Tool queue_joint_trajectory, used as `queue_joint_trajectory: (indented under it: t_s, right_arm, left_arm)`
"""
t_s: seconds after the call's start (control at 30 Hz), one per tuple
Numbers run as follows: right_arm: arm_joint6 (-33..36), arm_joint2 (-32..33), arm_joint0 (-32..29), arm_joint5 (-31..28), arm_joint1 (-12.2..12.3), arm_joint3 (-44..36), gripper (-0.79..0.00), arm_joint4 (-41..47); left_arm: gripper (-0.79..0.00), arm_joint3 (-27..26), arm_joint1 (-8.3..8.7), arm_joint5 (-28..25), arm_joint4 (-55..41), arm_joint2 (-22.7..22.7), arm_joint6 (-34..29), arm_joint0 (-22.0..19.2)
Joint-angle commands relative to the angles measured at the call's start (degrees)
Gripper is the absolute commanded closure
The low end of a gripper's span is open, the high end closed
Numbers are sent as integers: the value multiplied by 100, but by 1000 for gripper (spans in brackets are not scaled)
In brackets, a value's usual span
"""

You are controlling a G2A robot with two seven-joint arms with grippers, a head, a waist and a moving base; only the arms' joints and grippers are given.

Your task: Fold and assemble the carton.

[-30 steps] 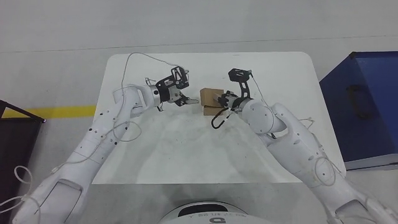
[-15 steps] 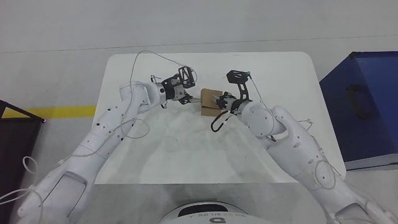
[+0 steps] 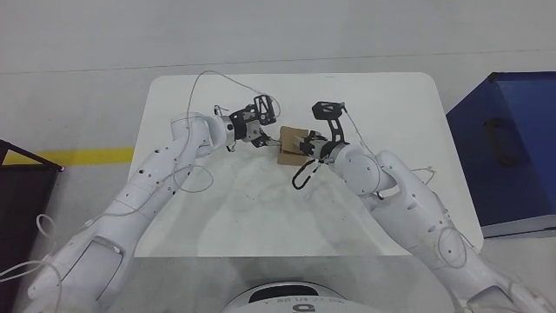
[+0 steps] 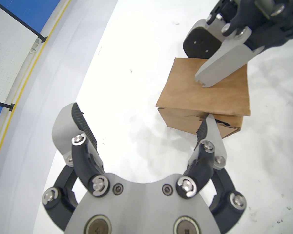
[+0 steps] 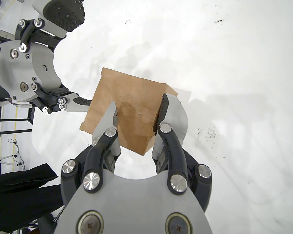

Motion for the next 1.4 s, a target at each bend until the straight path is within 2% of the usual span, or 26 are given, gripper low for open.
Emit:
queue_joint_trajectory:
  t_s: [0.0, 0.3, 0.6, 1.0, 1.37]
  right_arm:
    - [-7, 6, -31, 3, -3, -8, -342, -31]
    - [-36, 65, -182, -20, -13, -54, -299, -136]
    - [-18, 115, -288, -71, -24, -103, -268, -250]
    - [74, 285, -442, -209, -8, -302, -274, -411]
    - [132, 340, -436, -410, -23, -338, -268, -501]
  left_arm:
    - [-785, -5, 3, 7, -1, -17, -24, 27]
    - [-785, -71, 73, 97, -66, -267, -260, 240]
    - [-785, -466, 130, 230, -50, -481, -431, 397]
    - [-785, -378, -50, 354, 49, -76, -501, 132]
    - [-785, -246, -127, 332, 127, 12, -469, -30]
